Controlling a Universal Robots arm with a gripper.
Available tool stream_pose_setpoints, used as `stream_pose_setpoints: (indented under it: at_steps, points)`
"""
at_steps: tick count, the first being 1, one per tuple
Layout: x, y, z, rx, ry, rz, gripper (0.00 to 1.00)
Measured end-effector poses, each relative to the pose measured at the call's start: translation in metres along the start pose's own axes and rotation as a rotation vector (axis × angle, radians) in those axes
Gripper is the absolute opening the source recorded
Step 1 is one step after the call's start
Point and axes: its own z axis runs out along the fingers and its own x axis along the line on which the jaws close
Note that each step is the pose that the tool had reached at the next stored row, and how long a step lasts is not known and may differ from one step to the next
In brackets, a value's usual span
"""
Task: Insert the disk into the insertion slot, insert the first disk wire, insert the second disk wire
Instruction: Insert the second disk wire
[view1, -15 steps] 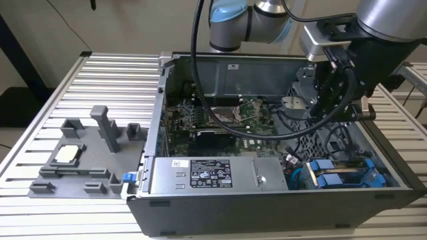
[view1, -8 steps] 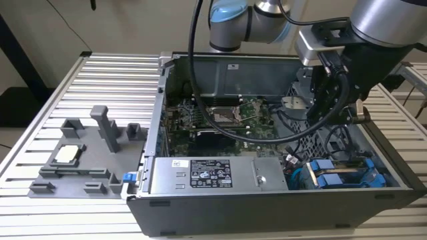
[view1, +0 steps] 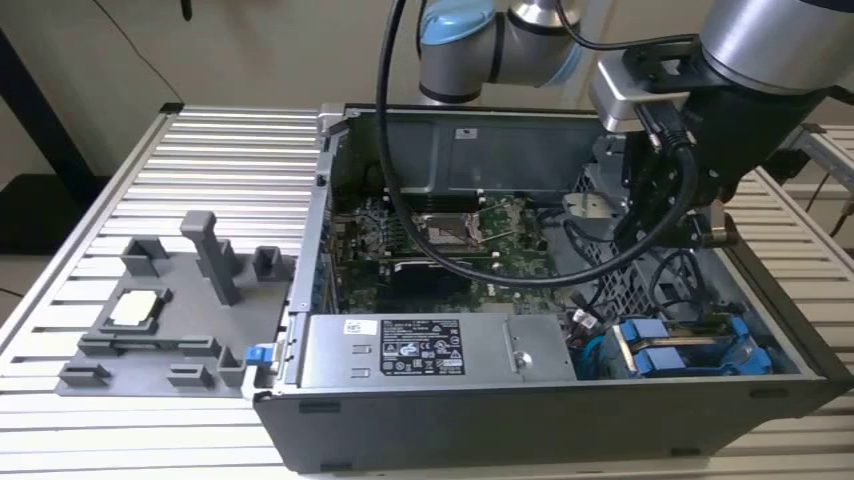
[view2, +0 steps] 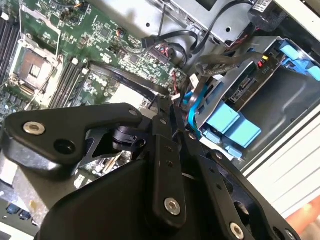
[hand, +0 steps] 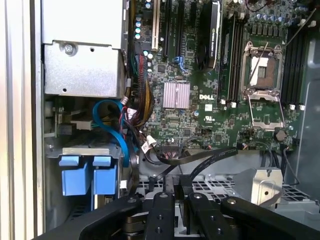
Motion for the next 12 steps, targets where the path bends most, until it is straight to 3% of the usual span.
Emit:
stream_pose_setpoints:
  at_steps: [12]
  points:
    - [0.002, -0.0007, 0.0023, 0.0, -0.0004, 0.0, 0.16]
